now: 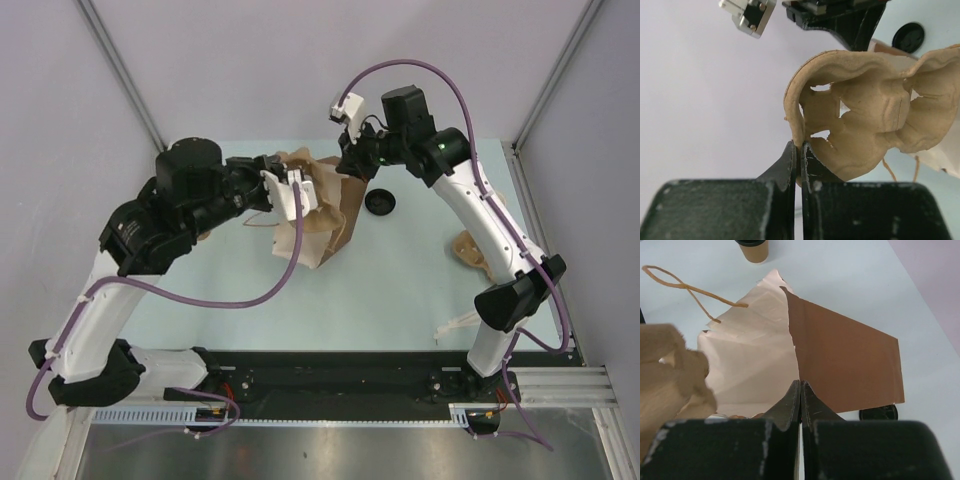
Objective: Pack the takeout coffee
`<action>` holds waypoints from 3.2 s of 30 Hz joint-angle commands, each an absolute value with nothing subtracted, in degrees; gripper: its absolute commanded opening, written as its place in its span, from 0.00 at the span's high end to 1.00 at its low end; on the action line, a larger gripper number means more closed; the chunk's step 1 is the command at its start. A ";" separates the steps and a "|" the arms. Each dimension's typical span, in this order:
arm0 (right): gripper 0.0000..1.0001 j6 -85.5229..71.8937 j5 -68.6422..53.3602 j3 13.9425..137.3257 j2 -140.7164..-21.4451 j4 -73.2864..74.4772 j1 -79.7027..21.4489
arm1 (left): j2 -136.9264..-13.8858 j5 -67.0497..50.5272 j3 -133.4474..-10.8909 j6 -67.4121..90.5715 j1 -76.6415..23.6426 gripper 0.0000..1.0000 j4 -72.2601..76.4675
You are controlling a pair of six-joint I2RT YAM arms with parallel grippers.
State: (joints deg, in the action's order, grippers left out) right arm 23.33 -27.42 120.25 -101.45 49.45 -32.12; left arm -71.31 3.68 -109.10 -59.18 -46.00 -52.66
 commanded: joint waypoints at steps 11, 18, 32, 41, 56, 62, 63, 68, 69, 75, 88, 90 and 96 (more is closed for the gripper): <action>1.00 20.04 -37.26 124.10 -99.84 50.09 -30.41 | -68.29 13.27 -106.88 -67.94 -47.37 1.00 -47.20; 1.00 17.67 -42.01 127.00 -103.88 53.35 -30.76 | -68.82 15.64 -103.28 -71.80 -51.76 1.00 -44.31; 1.00 10.29 -56.33 132.45 -107.32 56.25 -27.78 | -69.08 14.94 -101.60 -71.90 -55.10 1.00 -43.93; 1.00 6.77 -65.03 124.47 -107.75 56.17 -27.33 | -70.05 15.20 -101.87 -70.67 -56.25 1.00 -46.93; 1.00 5.37 -70.66 123.40 -110.56 52.65 -26.63 | -68.38 12.40 -89.30 -68.47 -55.46 1.00 -44.83; 1.00 6.94 -71.19 126.47 -112.93 52.82 -25.49 | -67.68 8.88 -84.03 -68.90 -52.92 1.00 -41.49; 1.00 6.94 -71.28 126.82 -113.29 52.82 -25.14 | -67.59 8.27 -82.46 -69.08 -52.48 1.00 -41.05; 1.00 7.64 -71.54 128.67 -114.43 53.08 -24.79 | -68.64 4.22 -79.63 -69.43 -49.75 1.00 -38.06; 1.00 7.91 -71.54 128.76 -114.69 53.35 -24.70 | -69.08 3.78 -79.28 -68.91 -49.31 1.00 -37.71; 1.00 8.44 -71.46 129.20 -115.14 53.53 -24.87 | -73.11 -3.07 -79.45 -67.32 -44.13 1.00 -36.21; 1.00 4.41 -74.43 129.38 -114.35 51.61 -24.70 | -74.80 -10.54 -81.21 -66.62 -43.94 1.00 -45.43; 1.00 0.28 -75.75 127.71 -112.68 49.49 -24.52 | -73.92 -10.90 -81.47 -66.18 -45.08 1.00 -47.88; 1.00 -17.88 -81.82 117.09 -107.94 35.00 -23.91 | -73.47 -12.74 -85.25 -63.02 -48.08 1.00 -55.09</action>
